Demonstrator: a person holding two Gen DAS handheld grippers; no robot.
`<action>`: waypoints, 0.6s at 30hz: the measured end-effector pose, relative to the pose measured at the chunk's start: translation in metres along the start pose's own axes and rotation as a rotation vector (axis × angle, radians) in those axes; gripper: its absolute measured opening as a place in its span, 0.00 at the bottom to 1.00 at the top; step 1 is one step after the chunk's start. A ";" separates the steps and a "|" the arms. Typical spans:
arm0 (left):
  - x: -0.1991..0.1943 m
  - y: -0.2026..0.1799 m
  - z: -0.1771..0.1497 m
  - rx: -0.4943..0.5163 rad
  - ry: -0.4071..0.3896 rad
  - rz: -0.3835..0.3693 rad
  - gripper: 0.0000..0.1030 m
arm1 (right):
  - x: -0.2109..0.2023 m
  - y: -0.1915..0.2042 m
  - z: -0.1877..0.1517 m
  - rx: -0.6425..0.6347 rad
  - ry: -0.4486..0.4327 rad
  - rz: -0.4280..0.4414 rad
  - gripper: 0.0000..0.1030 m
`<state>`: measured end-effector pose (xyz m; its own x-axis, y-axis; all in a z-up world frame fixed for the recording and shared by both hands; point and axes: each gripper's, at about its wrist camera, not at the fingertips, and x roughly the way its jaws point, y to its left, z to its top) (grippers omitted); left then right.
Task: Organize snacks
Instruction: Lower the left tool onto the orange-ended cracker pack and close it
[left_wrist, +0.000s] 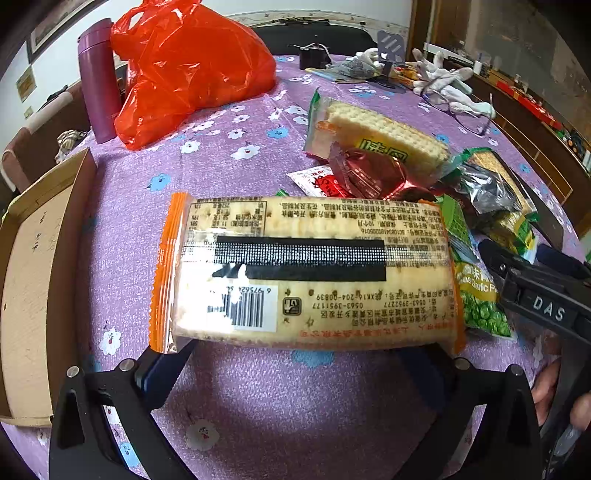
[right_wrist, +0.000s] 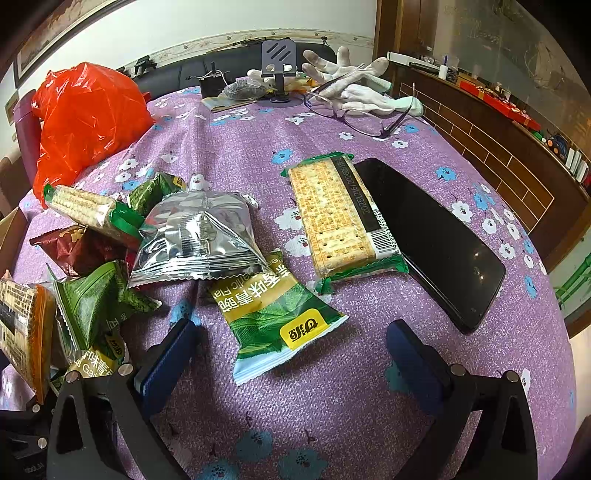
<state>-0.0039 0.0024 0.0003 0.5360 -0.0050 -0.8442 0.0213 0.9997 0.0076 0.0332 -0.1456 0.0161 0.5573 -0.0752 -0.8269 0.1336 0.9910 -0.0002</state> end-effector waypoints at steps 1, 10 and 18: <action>-0.001 0.001 -0.001 0.008 0.005 -0.007 1.00 | 0.000 0.000 0.000 -0.001 0.000 0.001 0.99; -0.041 0.010 -0.018 0.111 -0.102 -0.047 1.00 | -0.002 -0.005 0.000 -0.011 0.006 0.056 0.99; -0.061 0.027 -0.025 0.097 -0.142 -0.078 1.00 | -0.008 0.003 -0.002 -0.041 0.036 0.127 0.99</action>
<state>-0.0577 0.0299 0.0387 0.6434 -0.0923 -0.7599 0.1451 0.9894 0.0026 0.0276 -0.1415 0.0217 0.5381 0.0542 -0.8411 0.0302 0.9961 0.0835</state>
